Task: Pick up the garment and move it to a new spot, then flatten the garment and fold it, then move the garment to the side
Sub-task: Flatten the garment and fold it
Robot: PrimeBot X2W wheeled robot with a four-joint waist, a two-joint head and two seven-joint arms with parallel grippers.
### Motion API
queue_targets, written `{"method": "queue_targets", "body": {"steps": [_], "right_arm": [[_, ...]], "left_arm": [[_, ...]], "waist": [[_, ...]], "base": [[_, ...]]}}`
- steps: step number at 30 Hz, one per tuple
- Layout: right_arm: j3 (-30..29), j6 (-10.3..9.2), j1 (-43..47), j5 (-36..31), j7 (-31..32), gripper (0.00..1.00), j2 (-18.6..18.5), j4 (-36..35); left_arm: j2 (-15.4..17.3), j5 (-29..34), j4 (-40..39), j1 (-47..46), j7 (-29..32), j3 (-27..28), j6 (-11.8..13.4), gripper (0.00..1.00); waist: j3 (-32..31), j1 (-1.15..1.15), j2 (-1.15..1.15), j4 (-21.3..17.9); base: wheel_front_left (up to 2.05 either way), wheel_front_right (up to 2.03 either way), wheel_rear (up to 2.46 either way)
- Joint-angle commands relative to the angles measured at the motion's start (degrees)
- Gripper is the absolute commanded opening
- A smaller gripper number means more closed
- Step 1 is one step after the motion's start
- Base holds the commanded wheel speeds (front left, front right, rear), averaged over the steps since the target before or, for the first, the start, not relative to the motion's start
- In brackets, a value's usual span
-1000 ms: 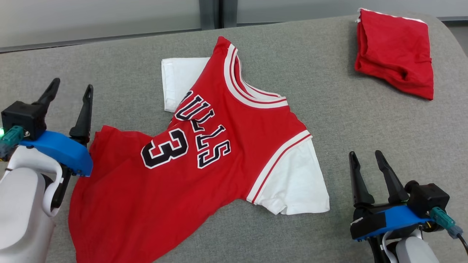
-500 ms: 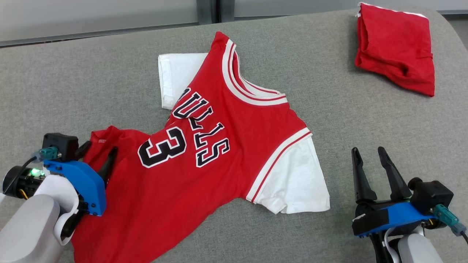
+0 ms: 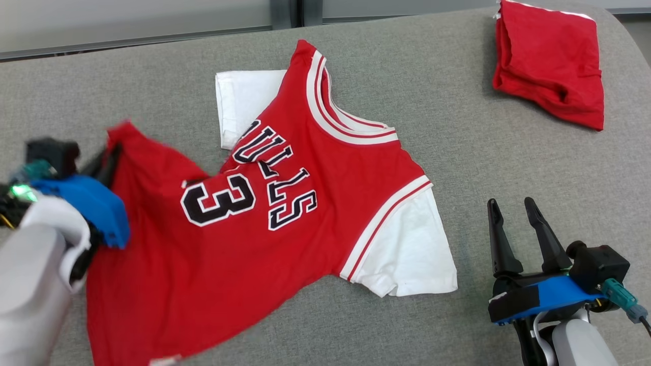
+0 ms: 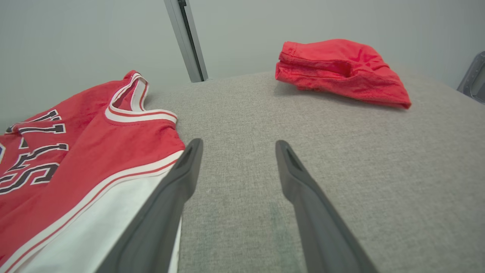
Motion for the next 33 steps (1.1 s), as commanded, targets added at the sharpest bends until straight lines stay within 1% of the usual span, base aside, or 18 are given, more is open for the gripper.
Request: {"method": "queue_targets", "body": {"steps": [1, 6, 8, 9, 10, 11, 15, 18, 19, 21, 26, 29, 30, 31, 33], "right_arm": [[-0.08, 0.01, -0.45, -0.21, -0.18, 1.0, -0.16, -0.23], [0.06, 0.01, -1.21, -0.31, -0.18, 1.0, -0.15, -0.49], [0.19, 0.01, -1.39, -0.29, -0.18, 1.0, -0.16, -0.51], [0.18, 0.01, -1.43, -0.3, -0.18, 1.0, -0.17, -0.48], [0.25, 0.01, -1.49, -0.31, -0.18, 1.0, -0.16, -0.42], [0.31, 0.01, -1.54, -0.31, -0.18, 1.0, -0.15, -0.32], [0.36, 0.01, -0.83, -0.29, -0.18, 1.0, -0.16, 0.26], [0.18, 0.01, 0.08, -0.61, -0.18, 1.0, -0.15, 0.67], [0.13, 0.01, 0.33, -0.76, -0.18, 1.0, -0.17, 0.7], [0.12, 0.01, 0.99, -0.94, -0.18, 1.0, -0.14, 0.63], [0.23, 0.01, 2.24, -1.33, -0.18, 1.0, -0.16, 0.51], [0.12, 0.01, 2.87, -1.42, -0.18, 1.0, -0.18, 0.51], [0.12, 0.01, 2.87, -1.42, -0.18, 1.0, -0.18, 0.51], [0.22, 0.01, 3.55, -1.61, -0.18, 1.0, -0.17, 0.76], [0.21, 0.01, 3.81, -1.87, -0.18, 1.0, -0.18, 0.82]], "left_arm": [[-0.08, 0.54, 0.57, -2.44, -1.88, 0.88, 0.67, 0.0], [-0.17, 2.95, 3.4, -8.67, -9.59, 2.43, 2.86, 0.0], [-0.96, 2.97, 5.13, -10.05, -10.8, 2.52, 2.81, 0.0], [-1.3, 3.14, 6.31, -10.47, -10.88, 2.16, 2.59, 0.16], [-1.44, 3.74, 7.38, -10.94, -11.03, 1.61, 2.3, 0.8], [-1.6, 3.87, 8.35, -11.38, -11.36, 1.56, 2.34, 1.0], [-2.98, 3.76, 11.38, -10.37, -13.41, 1.98, 2.02, 1.0], [-4.07, 3.58, 11.39, -7.64, -14.24, 3.0, 2.64, 1.0], [-4.31, 3.88, 10.29, -6.8, -14.35, 3.81, 2.84, 1.0], [-4.32, 5.08, 6.29, -4.71, -14.42, 6.11, 4.08, 1.0], [-5.74, 9.03, -6.27, 5.84, -14.41, 13.21, 7.34, 1.0], [-7.45, 11.65, -12.97, 12.32, -14.42, 17.7, 8.22, 1.0], [-7.45, 11.65, -12.97, 12.32, -14.42, 17.7, 8.22, 1.0], [-8.98, 13.59, -16.74, 16.07, -14.41, 20.51, 8.41, 1.0], [-10.77, 15.41, -20.12, 19.73, -14.42, 23.54, 8.53, 1.0]], "waist": [[0.1, -0.01, 0.0, -0.11], [0.89, -0.01, 0.0, -0.8], [1.24, -0.01, 0.0, -1.09], [1.36, -0.01, 0.0, -1.18], [1.45, -0.01, 0.0, -1.25], [1.49, -0.01, 0.0, -1.31], [0.32, -0.01, 0.0, -0.98], [-1.56, -0.01, 0.0, 0.09], [-2.24, -0.01, 0.0, 0.56], [-3.48, -0.01, 0.0, 1.57], [-6.28, -0.01, 0.0, 4.26], [-7.51, -0.01, 0.0, 5.87], [-7.51, -0.01, 0.0, 5.87], [-8.25, -0.01, 0.0, 6.87], [-8.88, -0.01, 0.0, 7.7]], "base": [[0.0, 0.0, 0.0], [0.0, 0.0, 0.0], [0.0, 0.0, 0.0], [0.0, 0.0, 0.0], [0.0, 0.0, 0.0], [0.0, 0.0, 0.0], [0.0, 0.0, 0.0], [0.0, 0.0, 0.0], [0.0, 0.0, 0.0], [0.0, 0.0, 0.0], [0.0, 0.0, 0.0], [0.0, 0.0, 0.0], [0.0, 0.0, 0.0], [0.0, 0.0, 0.0], [0.0, 0.0, 0.0]]}}
